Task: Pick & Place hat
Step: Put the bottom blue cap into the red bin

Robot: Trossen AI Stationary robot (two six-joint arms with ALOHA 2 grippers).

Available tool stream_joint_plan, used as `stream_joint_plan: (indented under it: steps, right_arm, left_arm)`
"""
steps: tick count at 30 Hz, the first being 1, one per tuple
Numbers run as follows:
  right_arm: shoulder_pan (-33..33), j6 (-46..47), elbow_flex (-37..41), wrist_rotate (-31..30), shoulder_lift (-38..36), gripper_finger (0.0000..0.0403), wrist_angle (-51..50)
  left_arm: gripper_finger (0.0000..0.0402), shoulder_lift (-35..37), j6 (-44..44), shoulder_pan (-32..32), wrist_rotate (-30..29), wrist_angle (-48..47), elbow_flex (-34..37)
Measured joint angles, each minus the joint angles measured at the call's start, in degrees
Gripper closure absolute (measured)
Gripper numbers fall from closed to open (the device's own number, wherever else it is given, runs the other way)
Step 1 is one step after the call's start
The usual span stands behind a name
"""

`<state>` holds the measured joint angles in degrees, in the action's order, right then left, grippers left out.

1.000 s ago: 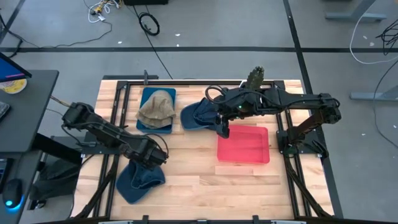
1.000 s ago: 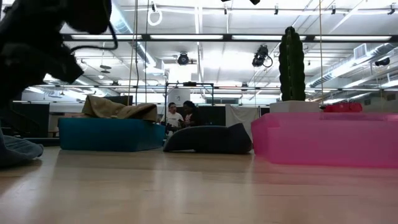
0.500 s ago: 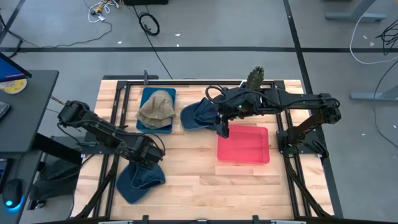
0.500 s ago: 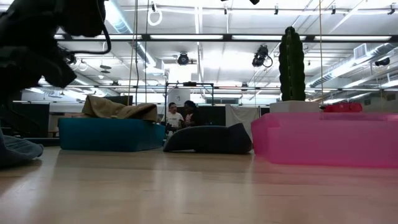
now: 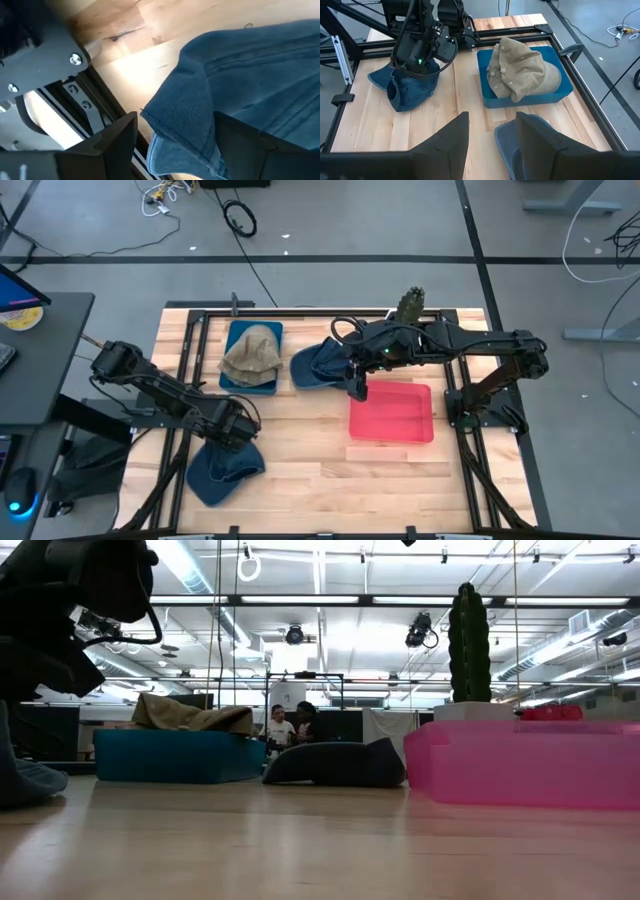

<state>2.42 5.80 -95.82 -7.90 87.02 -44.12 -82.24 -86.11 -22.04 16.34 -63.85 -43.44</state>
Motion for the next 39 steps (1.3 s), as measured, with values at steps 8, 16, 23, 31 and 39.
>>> stream_joint_plan:
  steps: [8, 16, 23, 31, 39]
  right_arm:
    - [-0.1, -0.1, 0.0, 0.0, 0.0, 0.0239, 0.2]
    - [-0.1, -0.1, 0.0, 0.0, 0.0, 0.0239, 0.2]
    - [-0.1, -0.3, 0.0, -0.1, 0.0, 0.0239, 0.5]
    - [-0.1, -0.3, 0.0, -0.2, 0.0, 0.0239, 0.5]
    - [-0.1, -0.3, 0.0, -0.2, 0.0, 0.0239, 0.4]
  left_arm:
    - [0.0151, 0.0, 1.7, 0.0, 0.2, 4.5, 3.2]
    - [0.0211, -0.1, 1.9, 0.0, 0.6, 4.5, 4.1]
    - [0.0311, -0.1, 4.6, 0.0, 0.6, 4.5, 2.6]
    - [0.0389, -0.1, 7.3, 0.0, 0.1, 4.2, 2.5]
    - [0.0391, 0.7, 8.5, -1.1, -6.8, -2.0, -3.9]
